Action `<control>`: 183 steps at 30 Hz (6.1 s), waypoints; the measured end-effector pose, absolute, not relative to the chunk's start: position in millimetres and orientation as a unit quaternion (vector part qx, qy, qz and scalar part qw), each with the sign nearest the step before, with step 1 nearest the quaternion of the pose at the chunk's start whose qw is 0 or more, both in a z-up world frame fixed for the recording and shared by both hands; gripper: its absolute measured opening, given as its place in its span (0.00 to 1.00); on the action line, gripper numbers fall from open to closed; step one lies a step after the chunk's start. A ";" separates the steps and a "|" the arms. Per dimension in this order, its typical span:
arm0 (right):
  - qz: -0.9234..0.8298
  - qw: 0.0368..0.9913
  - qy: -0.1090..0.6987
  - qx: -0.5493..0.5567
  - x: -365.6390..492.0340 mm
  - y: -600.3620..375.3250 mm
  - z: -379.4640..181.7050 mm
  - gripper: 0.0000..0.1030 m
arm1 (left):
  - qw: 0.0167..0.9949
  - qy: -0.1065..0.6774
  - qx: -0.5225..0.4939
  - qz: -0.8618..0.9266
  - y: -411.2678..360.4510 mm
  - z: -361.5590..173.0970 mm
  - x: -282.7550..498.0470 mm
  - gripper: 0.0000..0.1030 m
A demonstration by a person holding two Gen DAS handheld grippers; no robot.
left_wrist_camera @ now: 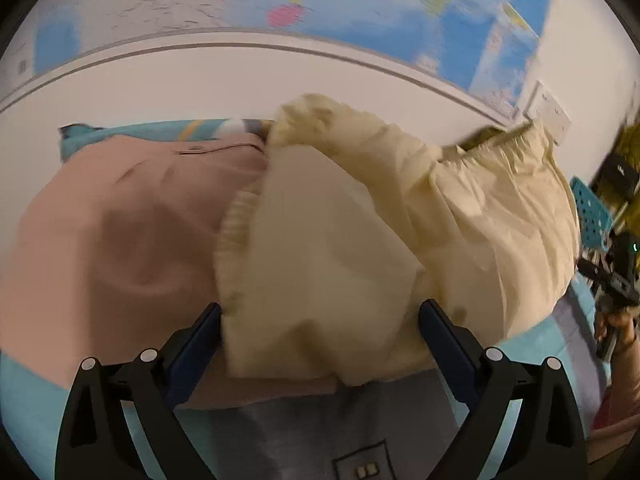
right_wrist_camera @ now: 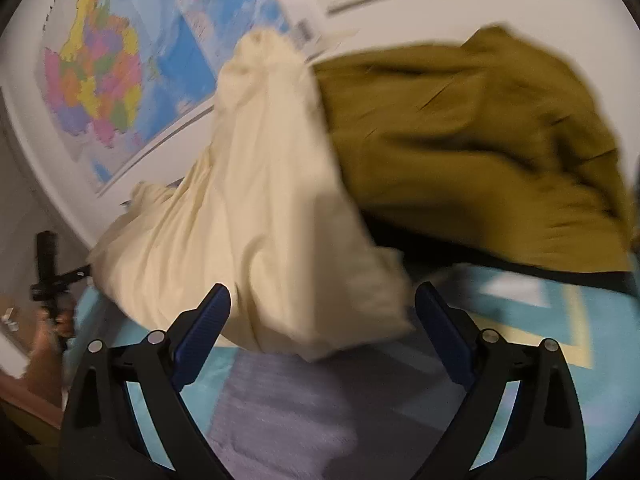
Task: Fold large clothes
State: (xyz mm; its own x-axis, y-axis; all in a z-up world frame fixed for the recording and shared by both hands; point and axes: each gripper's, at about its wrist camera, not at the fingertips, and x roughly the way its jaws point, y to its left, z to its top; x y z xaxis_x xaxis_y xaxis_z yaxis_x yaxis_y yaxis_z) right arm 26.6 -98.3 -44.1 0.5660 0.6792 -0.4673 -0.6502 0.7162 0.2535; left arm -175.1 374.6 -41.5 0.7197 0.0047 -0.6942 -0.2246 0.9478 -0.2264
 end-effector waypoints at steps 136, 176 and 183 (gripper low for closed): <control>0.467 0.851 0.211 -0.116 -186.5 -30.0 -66.8 0.45 | 0.917 0.381 -0.117 -0.017 211.4 -63.1 -242.7 0.75; 0.431 0.830 0.312 0.167 -181.7 -177.6 -97.8 0.70 | 0.863 0.367 -0.344 -0.039 272.8 -84.5 -224.1 0.77; 0.355 0.845 0.343 0.206 -169.3 -198.3 -116.4 0.74 | 0.865 0.383 -0.323 -0.018 269.8 -82.7 -221.8 0.73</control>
